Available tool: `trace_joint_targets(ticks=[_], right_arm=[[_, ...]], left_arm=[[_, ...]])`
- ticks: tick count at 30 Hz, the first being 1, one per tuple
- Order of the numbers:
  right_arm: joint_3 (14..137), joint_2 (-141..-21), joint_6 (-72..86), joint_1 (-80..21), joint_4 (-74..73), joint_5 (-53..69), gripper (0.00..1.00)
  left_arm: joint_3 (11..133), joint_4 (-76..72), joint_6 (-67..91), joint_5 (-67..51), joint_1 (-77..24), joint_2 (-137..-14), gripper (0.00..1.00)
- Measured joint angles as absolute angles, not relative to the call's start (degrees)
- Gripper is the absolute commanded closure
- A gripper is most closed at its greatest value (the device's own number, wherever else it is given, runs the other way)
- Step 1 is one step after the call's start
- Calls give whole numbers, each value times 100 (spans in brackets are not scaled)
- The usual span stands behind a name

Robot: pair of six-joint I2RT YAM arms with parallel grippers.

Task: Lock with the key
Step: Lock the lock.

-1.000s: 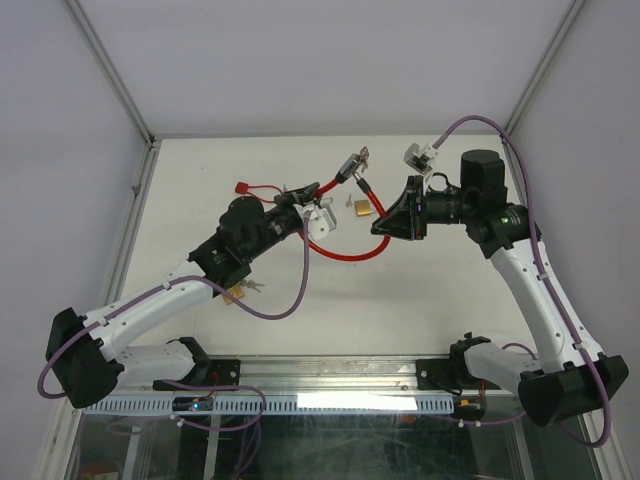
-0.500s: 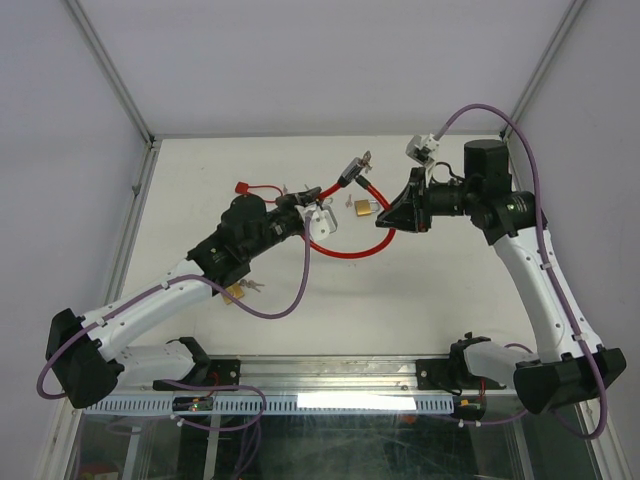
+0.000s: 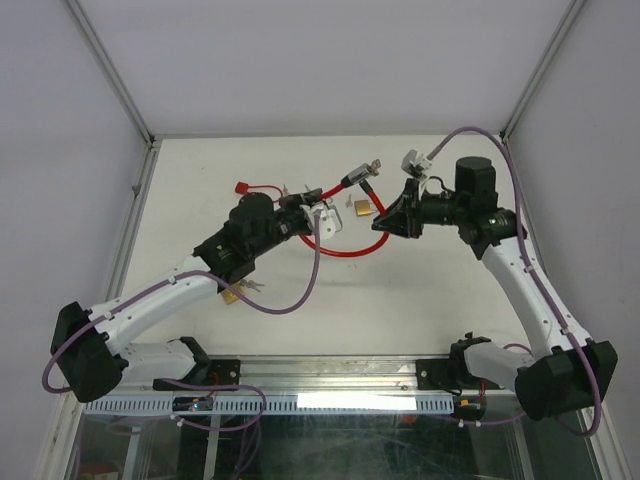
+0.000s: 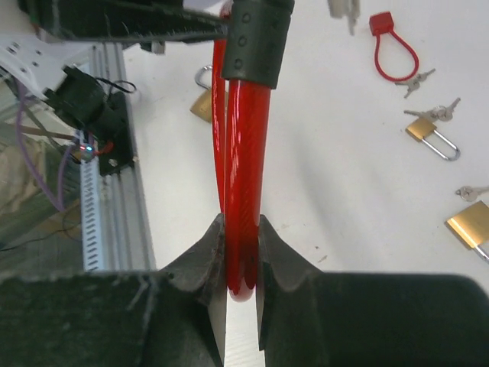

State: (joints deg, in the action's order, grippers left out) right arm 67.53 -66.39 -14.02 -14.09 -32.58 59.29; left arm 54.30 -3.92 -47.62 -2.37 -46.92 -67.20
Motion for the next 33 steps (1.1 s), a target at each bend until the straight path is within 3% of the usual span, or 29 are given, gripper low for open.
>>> trace_joint_targets(ticks=[8, 23, 33], right_arm=[[4202, -6805, -1645, -1356, 185, 5586, 100], [2801, -8888, -1669, -1321, 4333, 4840, 100], [2130, -9275, -1754, -1238, 6158, 4895, 100]], left_arm=[[5234, -672, -5336, 456, -4919, -7511, 100], [3986, -3907, -6276, 1793, -5293, -9249, 100], [3806, -5304, -6976, 2335, -5666, -9804, 100]])
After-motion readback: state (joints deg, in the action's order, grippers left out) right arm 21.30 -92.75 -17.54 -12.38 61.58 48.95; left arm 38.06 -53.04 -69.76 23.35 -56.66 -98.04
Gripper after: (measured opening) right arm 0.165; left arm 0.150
